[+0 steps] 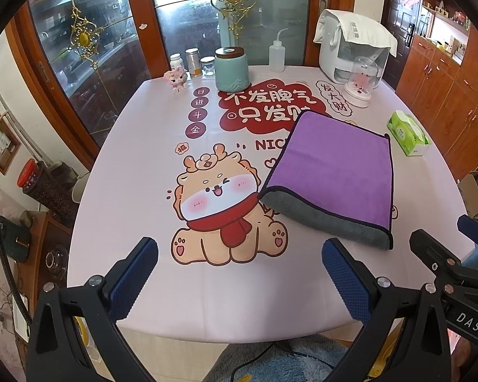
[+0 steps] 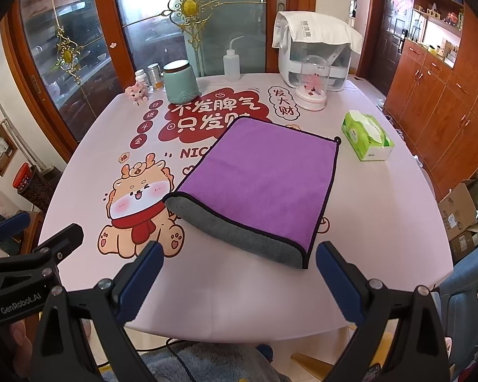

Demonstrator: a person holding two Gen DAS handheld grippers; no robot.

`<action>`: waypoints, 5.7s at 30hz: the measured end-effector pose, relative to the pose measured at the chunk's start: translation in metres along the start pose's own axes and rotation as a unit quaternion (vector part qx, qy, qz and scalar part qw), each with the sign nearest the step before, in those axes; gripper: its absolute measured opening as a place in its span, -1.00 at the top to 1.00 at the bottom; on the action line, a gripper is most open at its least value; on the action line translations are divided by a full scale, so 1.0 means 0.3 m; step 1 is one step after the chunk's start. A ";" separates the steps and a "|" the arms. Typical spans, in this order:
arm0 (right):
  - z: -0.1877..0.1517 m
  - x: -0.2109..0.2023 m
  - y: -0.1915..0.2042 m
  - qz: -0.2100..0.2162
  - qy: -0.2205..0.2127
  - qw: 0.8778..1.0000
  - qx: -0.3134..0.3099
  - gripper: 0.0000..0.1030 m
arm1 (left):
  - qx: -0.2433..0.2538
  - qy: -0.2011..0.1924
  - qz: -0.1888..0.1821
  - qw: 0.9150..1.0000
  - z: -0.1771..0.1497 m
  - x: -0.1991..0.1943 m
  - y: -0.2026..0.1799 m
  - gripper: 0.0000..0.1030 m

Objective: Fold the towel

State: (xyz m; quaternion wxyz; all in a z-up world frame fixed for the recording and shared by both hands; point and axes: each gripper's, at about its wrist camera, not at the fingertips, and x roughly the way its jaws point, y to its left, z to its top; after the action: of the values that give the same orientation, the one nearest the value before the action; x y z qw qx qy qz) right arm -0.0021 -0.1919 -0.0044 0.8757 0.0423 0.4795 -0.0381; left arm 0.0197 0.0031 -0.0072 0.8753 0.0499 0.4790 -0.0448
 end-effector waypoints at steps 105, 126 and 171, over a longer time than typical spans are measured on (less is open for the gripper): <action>-0.117 0.640 -0.398 0.112 0.148 0.983 0.020 0.49 | 0.333 0.191 -0.255 0.887 0.259 0.919 -0.166 0.11; -0.120 0.630 -0.390 0.106 0.147 0.983 0.007 0.84 | 0.360 0.190 -0.213 0.888 0.212 0.883 -0.215 0.80; 0.530 0.731 -0.627 -0.066 0.001 0.996 0.061 0.91 | 0.237 0.010 -0.059 0.970 0.825 0.987 -0.555 0.87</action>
State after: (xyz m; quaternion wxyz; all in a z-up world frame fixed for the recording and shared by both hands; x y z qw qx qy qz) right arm 0.2285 -0.4022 -0.1109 0.8663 0.0640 0.4794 -0.1253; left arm 0.3641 -0.2033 -0.1314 0.8296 0.2280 0.4653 -0.2081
